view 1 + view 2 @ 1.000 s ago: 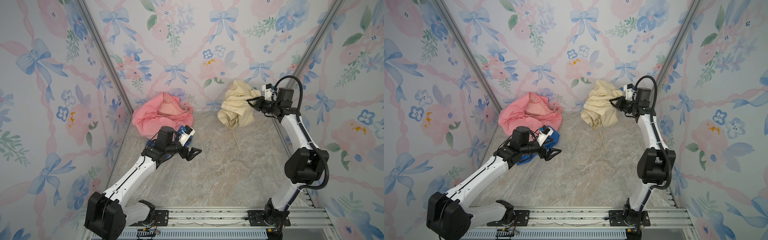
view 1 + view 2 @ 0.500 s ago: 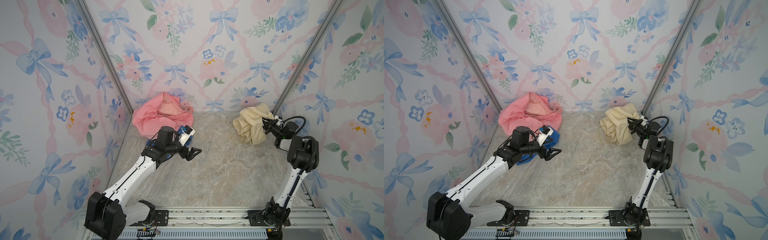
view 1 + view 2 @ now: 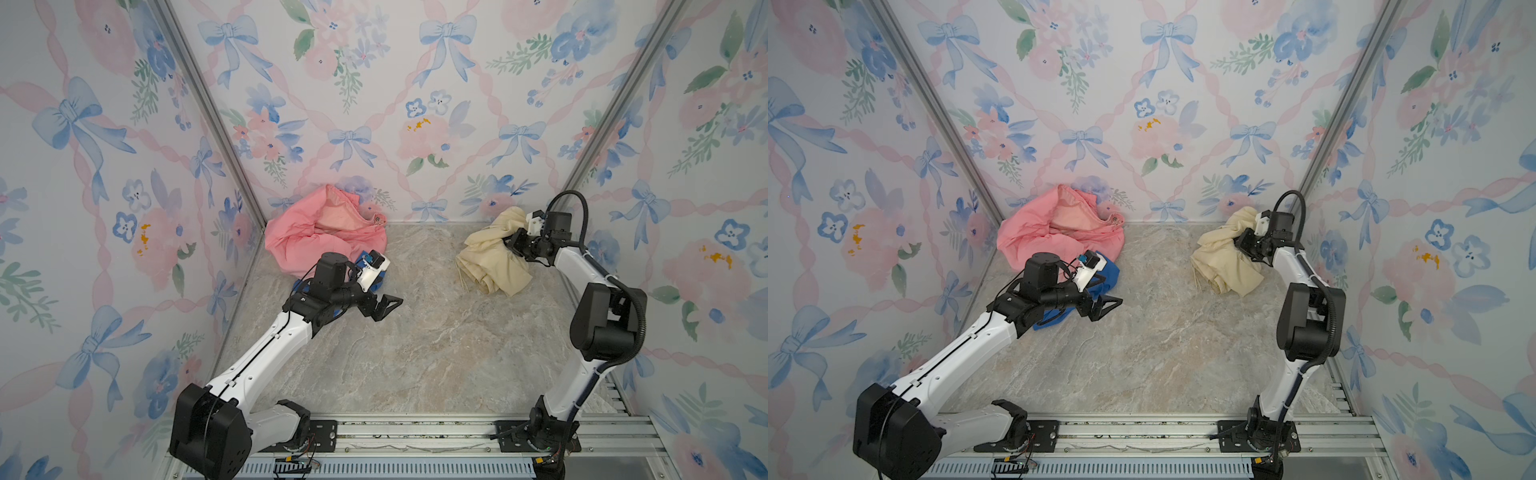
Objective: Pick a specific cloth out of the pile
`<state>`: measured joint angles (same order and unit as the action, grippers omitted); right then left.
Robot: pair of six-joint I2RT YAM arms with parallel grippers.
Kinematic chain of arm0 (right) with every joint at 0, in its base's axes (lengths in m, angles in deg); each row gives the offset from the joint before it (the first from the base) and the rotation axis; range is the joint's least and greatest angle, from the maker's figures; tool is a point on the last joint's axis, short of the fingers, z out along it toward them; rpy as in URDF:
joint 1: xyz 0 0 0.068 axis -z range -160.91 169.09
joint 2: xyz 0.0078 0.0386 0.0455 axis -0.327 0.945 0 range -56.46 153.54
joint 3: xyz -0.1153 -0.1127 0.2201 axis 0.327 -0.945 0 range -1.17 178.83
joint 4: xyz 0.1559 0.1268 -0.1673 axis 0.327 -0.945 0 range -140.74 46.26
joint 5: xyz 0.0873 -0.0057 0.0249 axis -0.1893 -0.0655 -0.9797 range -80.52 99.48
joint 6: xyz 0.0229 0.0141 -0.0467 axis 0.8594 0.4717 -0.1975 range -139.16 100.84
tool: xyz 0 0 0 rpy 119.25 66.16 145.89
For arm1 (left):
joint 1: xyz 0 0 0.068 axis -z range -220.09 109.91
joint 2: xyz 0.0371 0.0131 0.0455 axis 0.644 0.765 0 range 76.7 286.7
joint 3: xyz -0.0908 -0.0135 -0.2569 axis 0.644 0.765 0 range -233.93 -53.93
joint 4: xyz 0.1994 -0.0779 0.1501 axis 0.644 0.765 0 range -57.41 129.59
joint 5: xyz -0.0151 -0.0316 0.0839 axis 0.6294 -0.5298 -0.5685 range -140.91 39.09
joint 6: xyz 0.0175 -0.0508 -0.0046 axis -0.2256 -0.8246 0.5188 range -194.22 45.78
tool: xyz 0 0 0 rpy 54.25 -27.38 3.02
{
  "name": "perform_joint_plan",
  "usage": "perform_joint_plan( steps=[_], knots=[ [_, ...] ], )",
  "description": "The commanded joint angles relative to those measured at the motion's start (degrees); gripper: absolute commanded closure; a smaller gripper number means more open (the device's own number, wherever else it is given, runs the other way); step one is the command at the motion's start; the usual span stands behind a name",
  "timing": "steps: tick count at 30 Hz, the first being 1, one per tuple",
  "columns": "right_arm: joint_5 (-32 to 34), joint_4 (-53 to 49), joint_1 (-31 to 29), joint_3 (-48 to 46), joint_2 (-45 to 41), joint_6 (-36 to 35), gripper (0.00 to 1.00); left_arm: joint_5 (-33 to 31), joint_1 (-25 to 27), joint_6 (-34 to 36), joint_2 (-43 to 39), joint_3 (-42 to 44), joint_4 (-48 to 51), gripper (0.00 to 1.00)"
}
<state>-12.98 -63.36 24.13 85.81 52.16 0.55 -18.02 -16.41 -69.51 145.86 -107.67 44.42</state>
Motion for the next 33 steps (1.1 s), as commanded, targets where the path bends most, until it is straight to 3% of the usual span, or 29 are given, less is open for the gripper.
perform_joint_plan(
  steps=[1, 14, 19, 33],
  knots=[
    [20.1, -18.3, -5.3, 2.1, 0.6, -15.7, 1.0, 0.5, -0.5, -0.1, -0.2, -0.6, -0.3, 0.02],
    [48.7, -19.5, -21.7, 2.9, 9.1, -16.5, 1.0, 0.6, -0.4, -0.3, -0.7, -0.5, -0.4, 0.02],
    [46.8, -24.2, -21.0, 8.6, 16.2, -16.1, 1.0, 0.7, -0.5, -0.3, -0.7, -0.4, -0.3, 0.02],
    [39.2, -29.8, -7.4, 28.8, 29.9, -19.9, 1.0, -0.4, -0.7, -0.3, 0.4, -0.5, -0.3, 0.02]
  ],
)
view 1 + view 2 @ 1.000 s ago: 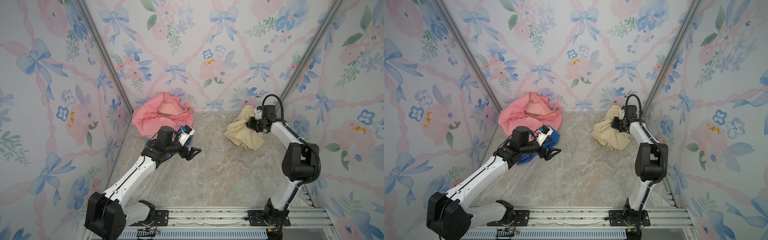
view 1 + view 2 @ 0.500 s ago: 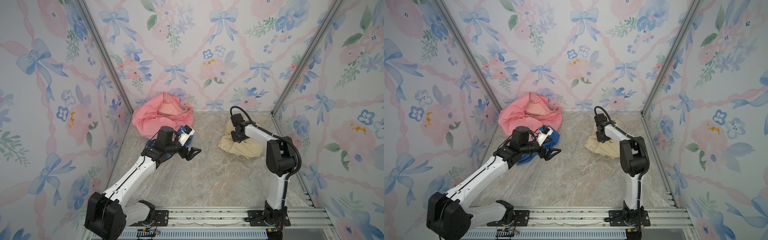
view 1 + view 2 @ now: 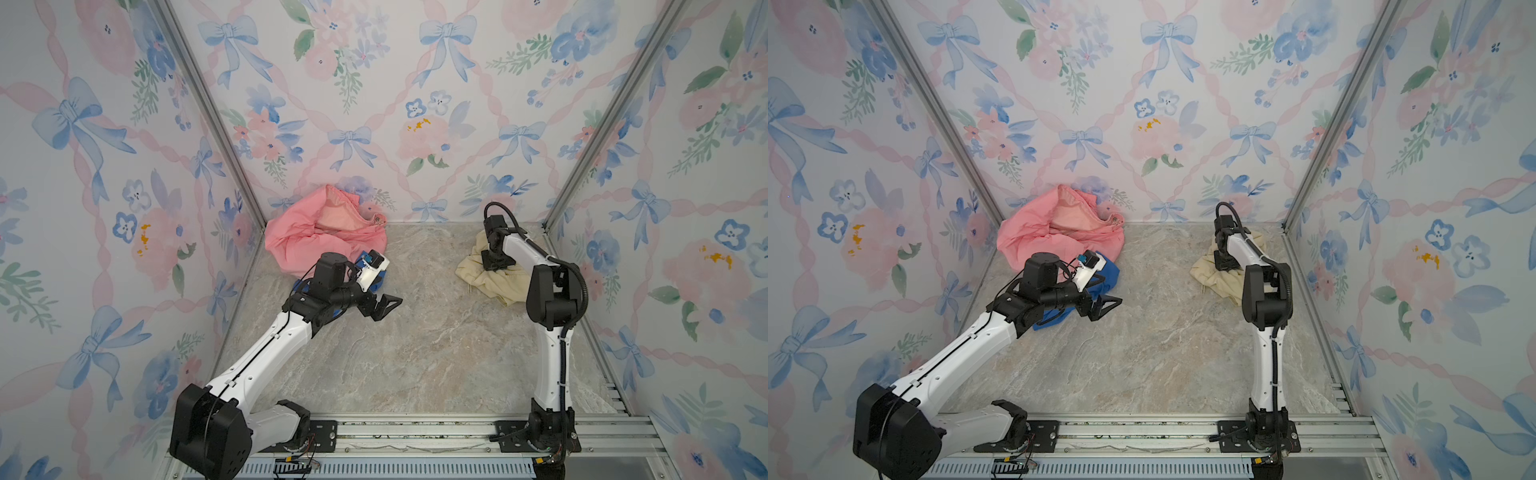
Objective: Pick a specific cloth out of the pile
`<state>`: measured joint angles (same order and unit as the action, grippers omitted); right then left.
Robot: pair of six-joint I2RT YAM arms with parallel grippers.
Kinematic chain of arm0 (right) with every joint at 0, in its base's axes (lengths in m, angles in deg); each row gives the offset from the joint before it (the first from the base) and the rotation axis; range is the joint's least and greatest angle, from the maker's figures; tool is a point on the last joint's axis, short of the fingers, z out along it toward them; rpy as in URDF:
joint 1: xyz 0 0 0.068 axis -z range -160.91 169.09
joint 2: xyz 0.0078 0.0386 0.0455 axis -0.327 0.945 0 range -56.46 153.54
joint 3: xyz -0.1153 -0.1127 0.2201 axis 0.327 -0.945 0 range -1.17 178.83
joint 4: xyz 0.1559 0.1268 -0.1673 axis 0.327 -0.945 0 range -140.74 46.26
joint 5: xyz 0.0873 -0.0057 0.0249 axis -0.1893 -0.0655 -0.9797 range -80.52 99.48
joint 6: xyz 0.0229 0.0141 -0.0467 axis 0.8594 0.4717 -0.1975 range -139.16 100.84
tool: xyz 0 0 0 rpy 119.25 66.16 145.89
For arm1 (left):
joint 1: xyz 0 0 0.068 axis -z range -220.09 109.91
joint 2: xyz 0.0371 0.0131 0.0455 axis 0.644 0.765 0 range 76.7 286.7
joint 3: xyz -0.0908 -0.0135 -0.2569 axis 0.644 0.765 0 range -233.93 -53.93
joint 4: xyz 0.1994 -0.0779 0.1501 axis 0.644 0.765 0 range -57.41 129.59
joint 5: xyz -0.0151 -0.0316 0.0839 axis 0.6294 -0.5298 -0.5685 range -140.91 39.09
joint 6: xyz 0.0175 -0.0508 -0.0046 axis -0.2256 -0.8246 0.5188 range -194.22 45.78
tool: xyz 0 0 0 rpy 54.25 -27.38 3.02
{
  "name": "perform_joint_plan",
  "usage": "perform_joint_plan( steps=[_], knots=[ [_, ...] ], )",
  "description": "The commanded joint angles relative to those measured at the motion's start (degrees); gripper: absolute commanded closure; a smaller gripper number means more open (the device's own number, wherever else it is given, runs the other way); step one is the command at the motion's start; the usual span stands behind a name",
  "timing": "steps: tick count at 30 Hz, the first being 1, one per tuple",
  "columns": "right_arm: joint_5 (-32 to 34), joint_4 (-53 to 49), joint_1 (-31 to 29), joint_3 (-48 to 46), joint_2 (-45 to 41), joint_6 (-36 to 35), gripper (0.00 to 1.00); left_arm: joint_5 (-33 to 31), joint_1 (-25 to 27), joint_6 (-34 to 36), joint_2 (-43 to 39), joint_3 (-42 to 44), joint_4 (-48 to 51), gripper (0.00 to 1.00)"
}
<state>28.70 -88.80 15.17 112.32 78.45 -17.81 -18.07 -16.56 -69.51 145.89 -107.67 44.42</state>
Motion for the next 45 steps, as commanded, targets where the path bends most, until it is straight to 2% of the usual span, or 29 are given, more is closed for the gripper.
perform_joint_plan(
  steps=[1, 5, 6, 8, 9, 11, 17, 21, 23, 27, 29, 35, 45],
  knots=[
    [-3.2, -4.3, 1.8, 2.8, 4.1, -1.7, 1.0, -0.4, -0.5, -0.3, 0.7, -0.6, -0.4, 0.02],
    [-3.5, -3.1, 1.5, 2.4, 3.8, -2.5, 0.98, -0.7, -0.6, -0.2, 0.6, -0.7, -0.4, 0.02],
    [-3.8, -2.1, 1.6, 1.5, 2.8, -2.4, 0.87, -0.7, -0.6, -0.1, 0.6, -0.7, -0.3, 0.02],
    [-5.5, -0.1, 1.9, -0.7, 0.6, -1.7, 0.52, -0.6, -0.6, -0.1, 0.7, -0.7, -0.3, 0.02],
    [-6.1, 0.9, 2.1, -1.8, -0.8, -1.4, 0.41, -0.5, -0.7, -0.2, 0.7, -0.7, -0.3, 0.02],
    [-6.9, 2.2, 2.1, -3.5, -3.4, -1.1, 0.04, -0.2, -0.7, -0.2, 0.7, -0.7, -0.3, 0.02],
    [-9.7, 4.1, 1.9, -8.2, -13.3, -1.4, 0.03, 0.3, -0.7, -0.4, 0.5, -0.7, -0.3, 0.02],
    [-10.5, -1.5, 1.9, -9.4, -16.9, -3.9, 0.03, 0.6, -0.7, -0.5, 0.7, -0.7, -0.4, 0.02],
    [-11.1, -0.5, 1.7, -15.0, -20.0, -4.0, 0.03, 0.6, -0.7, -0.5, 0.6, -0.7, -0.3, 0.02],
    [-15.1, 8.0, 1.4, -30.0, -27.1, -2.2, 0.03, 0.6, -0.7, -0.5, 0.5, -0.6, -0.4, 0.02],
    [-15.4, 7.9, 0.6, -32.6, -26.9, -1.5, 0.03, 0.7, -0.7, -0.5, 0.7, -0.7, -0.3, 0.02],
    [-10.0, 10.1, -1.5, -33.9, -23.1, 2.2, 0.03, 0.5, -0.7, -0.6, 0.4, -0.5, -0.3, 0.02],
    [-10.0, 11.3, 0.9, -24.7, -12.8, 0.7, 0.03, 0.5, -0.7, -0.5, -0.2, -0.4, -0.3, 0.02]
  ],
)
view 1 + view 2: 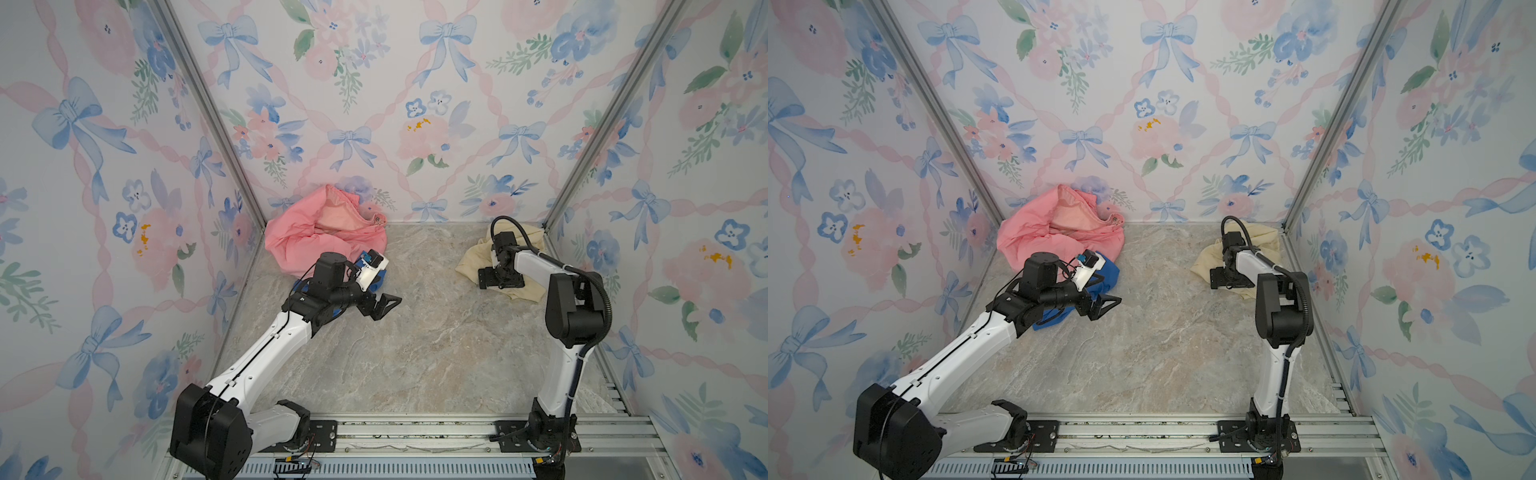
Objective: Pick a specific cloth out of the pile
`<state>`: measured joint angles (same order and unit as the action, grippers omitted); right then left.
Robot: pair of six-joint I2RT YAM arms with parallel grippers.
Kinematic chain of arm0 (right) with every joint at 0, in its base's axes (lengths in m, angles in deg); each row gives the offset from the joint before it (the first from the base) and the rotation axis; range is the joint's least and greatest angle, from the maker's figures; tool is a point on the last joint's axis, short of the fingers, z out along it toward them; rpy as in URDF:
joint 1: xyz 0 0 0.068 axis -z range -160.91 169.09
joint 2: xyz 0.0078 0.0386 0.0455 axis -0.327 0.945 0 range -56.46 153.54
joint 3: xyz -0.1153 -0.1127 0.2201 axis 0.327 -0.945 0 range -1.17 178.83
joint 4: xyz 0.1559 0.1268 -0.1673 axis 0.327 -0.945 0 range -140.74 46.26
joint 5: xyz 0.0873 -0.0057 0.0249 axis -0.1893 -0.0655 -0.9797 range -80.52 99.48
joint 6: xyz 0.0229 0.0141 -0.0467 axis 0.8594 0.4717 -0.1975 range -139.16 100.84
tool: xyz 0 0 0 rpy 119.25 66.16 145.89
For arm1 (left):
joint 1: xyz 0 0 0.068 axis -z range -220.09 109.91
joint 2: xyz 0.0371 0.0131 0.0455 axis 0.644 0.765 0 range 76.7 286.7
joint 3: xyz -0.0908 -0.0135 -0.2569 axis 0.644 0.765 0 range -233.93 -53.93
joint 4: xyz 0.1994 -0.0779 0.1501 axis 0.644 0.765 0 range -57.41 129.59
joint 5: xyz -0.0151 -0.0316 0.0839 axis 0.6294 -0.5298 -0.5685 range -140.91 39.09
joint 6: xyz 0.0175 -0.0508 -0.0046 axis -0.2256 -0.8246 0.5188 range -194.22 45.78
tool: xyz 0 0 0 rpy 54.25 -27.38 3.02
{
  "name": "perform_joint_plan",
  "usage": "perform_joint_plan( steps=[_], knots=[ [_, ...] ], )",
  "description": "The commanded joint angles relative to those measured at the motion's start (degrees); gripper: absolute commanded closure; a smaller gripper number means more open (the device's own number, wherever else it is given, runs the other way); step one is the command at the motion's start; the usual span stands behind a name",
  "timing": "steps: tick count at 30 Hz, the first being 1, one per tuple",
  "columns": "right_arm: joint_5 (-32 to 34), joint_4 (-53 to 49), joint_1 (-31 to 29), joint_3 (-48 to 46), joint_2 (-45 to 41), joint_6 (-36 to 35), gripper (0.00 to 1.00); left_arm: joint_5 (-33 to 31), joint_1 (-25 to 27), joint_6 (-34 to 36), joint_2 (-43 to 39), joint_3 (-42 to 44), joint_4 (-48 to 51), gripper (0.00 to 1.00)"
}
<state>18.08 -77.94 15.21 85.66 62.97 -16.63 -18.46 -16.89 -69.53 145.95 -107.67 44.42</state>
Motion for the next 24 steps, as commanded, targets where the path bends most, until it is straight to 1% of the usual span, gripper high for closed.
perform_joint_plan(
  steps=[1, 4, 8, 10, 15, 17, 19, 20, 22, 24],
  knots=[
    [0.5, 0.5, 1.0, 2.3, 2.8, -0.4, 0.03, 0.9, -0.3, -0.5, -0.2, -0.5, -0.3, 0.02],
    [0.5, 0.4, 1.0, 2.0, 1.5, -0.8, 0.03, 0.7, -0.3, -0.4, -0.1, -0.4, -0.3, 0.02],
    [1.3, 4.1, 0.5, -2.5, -4.9, 0.0, 0.03, 0.2, -0.4, -0.3, -0.5, -0.3, -0.3, 0.02],
    [1.3, 5.4, 0.3, -4.1, -9.1, 0.7, 0.03, -0.2, -0.5, -0.3, -0.5, -0.3, -0.3, 0.02],
    [1.3, 10.0, -2.1, -9.4, -23.4, -0.2, 0.03, -2.8, -1.0, -0.3, -1.2, -0.2, -0.4, 0.02],
    [-0.5, 10.7, -2.9, -11.2, -28.7, -0.4, 0.03, -4.9, -1.5, -0.5, -2.0, 0.3, -1.4, 0.02],
    [-3.0, 11.7, -3.7, -14.1, -33.0, 0.4, 0.03, -7.8, -2.2, -1.0, -3.2, 1.3, -2.7, 0.02],
    [-3.8, 12.8, -4.5, -16.4, -35.5, 0.7, 0.03, -10.5, -2.5, -1.3, -3.8, 1.8, -3.6, 0.02],
    [-4.2, 16.4, -6.6, -22.5, -41.0, 0.6, 0.03, -19.3, -3.0, -2.3, -5.0, 3.1, -5.4, 0.02],
    [-4.3, 21.1, -8.8, -31.3, -47.2, 1.2, 0.03, -31.3, -4.3, -4.0, -6.1, 5.0, -7.7, 0.02]
  ],
)
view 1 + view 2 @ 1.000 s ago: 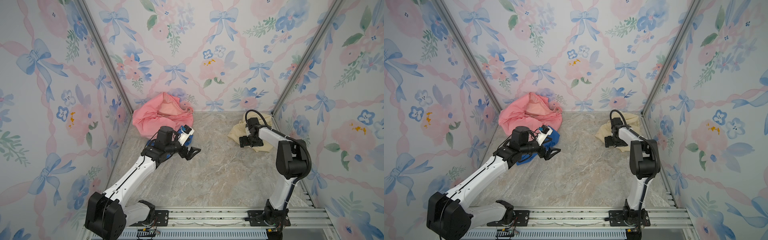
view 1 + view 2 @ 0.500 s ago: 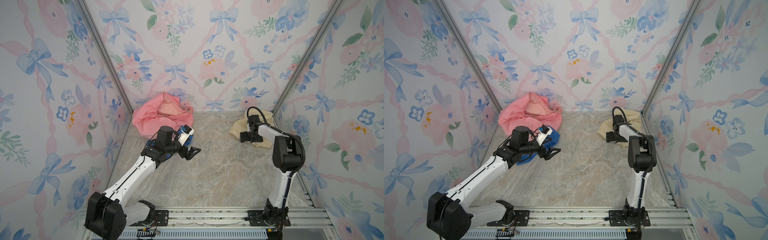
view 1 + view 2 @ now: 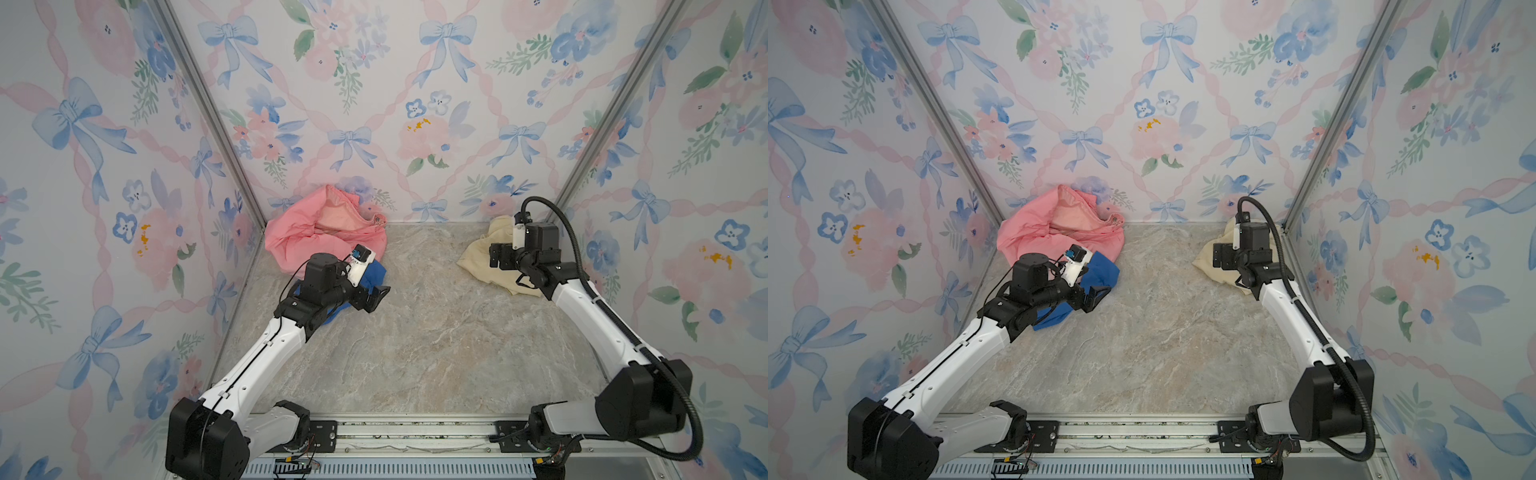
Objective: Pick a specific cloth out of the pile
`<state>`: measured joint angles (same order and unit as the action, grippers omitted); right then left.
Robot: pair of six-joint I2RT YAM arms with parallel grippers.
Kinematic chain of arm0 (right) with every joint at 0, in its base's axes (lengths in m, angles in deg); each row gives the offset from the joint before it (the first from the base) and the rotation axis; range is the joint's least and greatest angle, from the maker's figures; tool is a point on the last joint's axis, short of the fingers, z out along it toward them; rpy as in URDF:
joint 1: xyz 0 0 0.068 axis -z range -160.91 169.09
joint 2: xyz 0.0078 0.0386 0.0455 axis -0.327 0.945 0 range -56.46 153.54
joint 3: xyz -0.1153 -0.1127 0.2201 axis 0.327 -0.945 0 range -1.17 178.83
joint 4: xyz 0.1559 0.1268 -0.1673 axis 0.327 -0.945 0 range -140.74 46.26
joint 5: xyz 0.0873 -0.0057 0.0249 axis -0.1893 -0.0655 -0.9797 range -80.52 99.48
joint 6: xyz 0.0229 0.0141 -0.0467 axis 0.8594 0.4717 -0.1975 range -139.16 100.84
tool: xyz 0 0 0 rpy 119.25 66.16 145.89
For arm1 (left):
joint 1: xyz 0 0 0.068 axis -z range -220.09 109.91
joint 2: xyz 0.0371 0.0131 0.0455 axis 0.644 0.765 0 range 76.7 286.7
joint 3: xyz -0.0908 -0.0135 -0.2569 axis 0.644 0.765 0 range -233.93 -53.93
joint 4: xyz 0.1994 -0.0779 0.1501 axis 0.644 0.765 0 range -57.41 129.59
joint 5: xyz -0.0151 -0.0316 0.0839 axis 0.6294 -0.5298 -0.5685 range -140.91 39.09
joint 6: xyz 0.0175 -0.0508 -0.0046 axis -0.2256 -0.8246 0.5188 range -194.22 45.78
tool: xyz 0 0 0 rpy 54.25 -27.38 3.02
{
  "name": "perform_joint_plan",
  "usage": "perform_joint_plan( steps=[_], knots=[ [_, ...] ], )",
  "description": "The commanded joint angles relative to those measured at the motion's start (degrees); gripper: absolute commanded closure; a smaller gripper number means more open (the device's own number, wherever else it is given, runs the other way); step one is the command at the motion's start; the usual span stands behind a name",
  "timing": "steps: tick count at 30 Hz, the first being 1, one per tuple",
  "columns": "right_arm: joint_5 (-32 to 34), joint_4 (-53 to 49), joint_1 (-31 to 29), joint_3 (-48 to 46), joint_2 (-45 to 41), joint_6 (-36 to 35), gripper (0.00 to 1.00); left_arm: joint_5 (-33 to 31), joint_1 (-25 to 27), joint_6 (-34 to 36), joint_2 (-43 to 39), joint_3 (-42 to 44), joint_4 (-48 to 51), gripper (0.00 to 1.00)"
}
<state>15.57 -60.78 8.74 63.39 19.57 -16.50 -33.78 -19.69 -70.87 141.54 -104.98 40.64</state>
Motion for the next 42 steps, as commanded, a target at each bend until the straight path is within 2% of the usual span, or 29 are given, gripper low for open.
perform_joint_plan(
  steps=[1, 3, 6, 9, 11, 14, 18, 22, 23, 30, 34, 36, 40, 42],
  knots=[
    [-1.9, 6.2, -2.9, -12.6, -6.7, 1.6, 0.03, -21.0, -2.7, -3.6, -2.1, 3.2, -5.2, 0.02],
    [-2.2, 11.4, -3.1, -21.5, -13.7, 3.7, 0.03, -26.9, -6.8, -6.3, -2.8, 5.5, -8.5, 0.02],
    [1.3, 15.7, -2.8, -31.8, -21.8, 4.2, 0.03, -27.7, -13.1, -9.4, -3.2, 10.7, -15.1, 0.02],
    [6.7, 17.0, -1.3, -37.8, -26.9, 4.4, 0.03, -26.9, -16.6, -6.0, -2.8, 16.5, -23.7, 0.02],
    [7.1, 15.8, 1.2, -39.0, -28.7, 4.4, 0.03, -28.4, -18.0, -5.4, -1.5, 17.9, -25.6, 0.02],
    [9.9, 16.3, 4.9, -41.6, -30.3, 5.0, 0.03, -29.4, -18.5, -3.5, 0.8, 20.4, -29.7, 0.02],
    [13.4, 20.7, 8.2, -46.8, -32.1, 7.4, 0.03, -28.8, -18.7, -1.6, 4.4, 26.6, -41.1, 0.02],
    [16.2, 30.4, 8.2, -53.0, -31.7, 8.7, 0.03, -22.1, -19.3, -3.5, 7.4, 31.4, -51.4, 0.02],
    [16.5, 29.1, 7.9, -52.0, -31.3, 8.6, 0.03, -21.7, -19.3, -3.5, 7.8, 32.0, -52.9, 0.02],
    [16.4, 36.2, 5.5, -53.0, -28.7, 3.8, 0.03, -14.7, -25.1, -7.7, 14.0, 31.9, -56.4, 0.02],
    [16.2, 41.2, 5.4, -56.5, -32.1, 2.1, 0.03, -10.2, -26.8, -10.6, 17.7, 32.6, -62.0, 0.02],
    [17.2, 41.2, 5.6, -57.6, -34.4, 2.3, 0.03, -7.5, -26.3, -9.0, 18.7, 32.9, -64.3, 0.02],
    [18.2, 40.6, 6.2, -58.6, -36.9, 3.1, 0.03, -8.3, -24.9, -7.6, 18.2, 34.2, -65.9, 0.02],
    [17.3, 42.0, 5.6, -58.7, -36.0, 2.3, 0.03, -11.0, -23.2, -6.4, 18.4, 35.2, -67.5, 0.02]
  ],
)
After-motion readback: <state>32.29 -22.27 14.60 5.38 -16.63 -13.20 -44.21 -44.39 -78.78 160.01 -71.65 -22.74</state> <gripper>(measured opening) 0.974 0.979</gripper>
